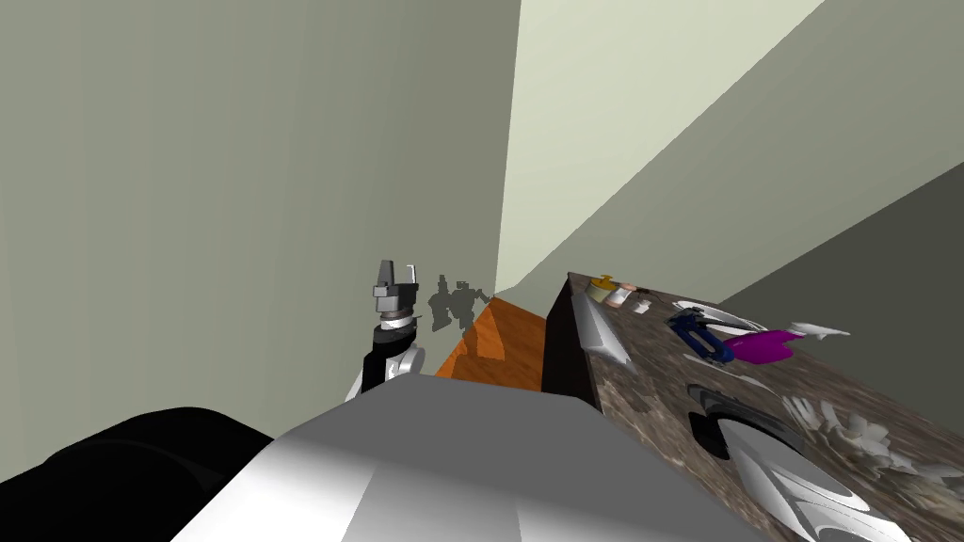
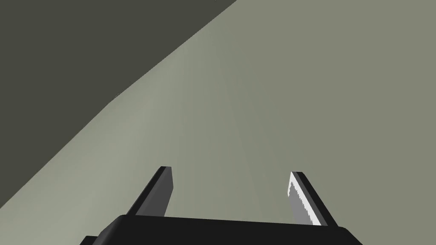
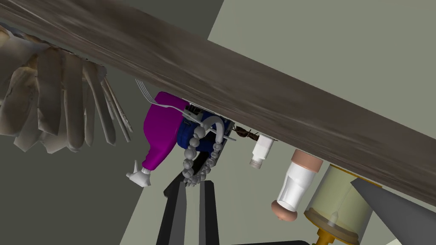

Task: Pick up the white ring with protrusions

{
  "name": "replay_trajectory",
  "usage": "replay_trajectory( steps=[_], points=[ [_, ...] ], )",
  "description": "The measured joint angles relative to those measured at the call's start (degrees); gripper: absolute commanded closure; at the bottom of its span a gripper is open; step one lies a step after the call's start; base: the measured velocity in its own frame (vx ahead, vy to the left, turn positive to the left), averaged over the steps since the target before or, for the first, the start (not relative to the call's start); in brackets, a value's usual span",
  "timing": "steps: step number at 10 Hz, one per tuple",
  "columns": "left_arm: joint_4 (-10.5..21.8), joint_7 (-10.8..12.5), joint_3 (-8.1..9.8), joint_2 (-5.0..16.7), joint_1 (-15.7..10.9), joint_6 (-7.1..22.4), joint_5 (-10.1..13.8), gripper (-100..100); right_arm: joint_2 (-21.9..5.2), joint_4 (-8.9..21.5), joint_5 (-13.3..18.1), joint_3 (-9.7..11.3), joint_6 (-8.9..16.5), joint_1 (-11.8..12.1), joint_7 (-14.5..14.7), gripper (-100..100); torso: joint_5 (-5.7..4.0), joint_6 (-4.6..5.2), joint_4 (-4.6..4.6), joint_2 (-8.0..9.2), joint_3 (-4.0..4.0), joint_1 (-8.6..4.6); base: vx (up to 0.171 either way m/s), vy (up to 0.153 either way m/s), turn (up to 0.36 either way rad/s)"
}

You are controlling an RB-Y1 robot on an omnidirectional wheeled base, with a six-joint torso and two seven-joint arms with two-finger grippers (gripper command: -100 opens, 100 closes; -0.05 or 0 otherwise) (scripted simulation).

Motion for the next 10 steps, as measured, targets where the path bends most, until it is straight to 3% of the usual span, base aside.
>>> replay_trajectory(
  steps=[4, 5, 7, 9, 10],
  points=[
    [0.0, 0.0, 0.00, 0.0, 0.0, 0.0, 0.0, 0, 1.7, -1.4, -2.1, -2.4, -1.0, -1.8, 7.4, 100, 0.01, -0.01, 0.01, 0.00, 0.00, 0.01, -0.020, -0.003, -0.100],
    [0.0, 0.0, 0.00, 0.0, 0.0, 0.0, 0.0, 0, 3.0, -0.3, -0.4, -4.1, -2.3, -3.8, 7.7, 100, -0.01, 0.06, 0.00, 0.02, 0.01, -0.02, -0.023, -0.004, -0.091],
    [0.0, 0.0, 0.00, 0.0, 0.0, 0.0, 0.0, 0, 3.5, -1.4, -2.5, -4.9, -2.7, -4.3, 10.7, 100, 0.01, -0.01, 0.01, 0.00, 0.01, 0.01, -0.006, -0.001, 0.017],
    [0.0, 0.0, 0.00, 0.0, 0.0, 0.0, 0.0, 0, 3.6, -1.5, -2.7, -5.0, -2.7, -4.4, 13.7, 100, 0.00, 0.01, -0.01, -0.05, -0.03, 0.01, -0.008, -0.003, -0.090],
    [0.0, 0.0, 0.00, 0.0, 0.0, 0.0, 0.0, 0, 4.8, -1.4, -2.0, -6.6, -3.7, -5.8, 14.5, 100, 0.00, 0.08, -0.01, 0.00, -0.01, -0.01, -0.024, -0.003, -0.095]
  ],
)
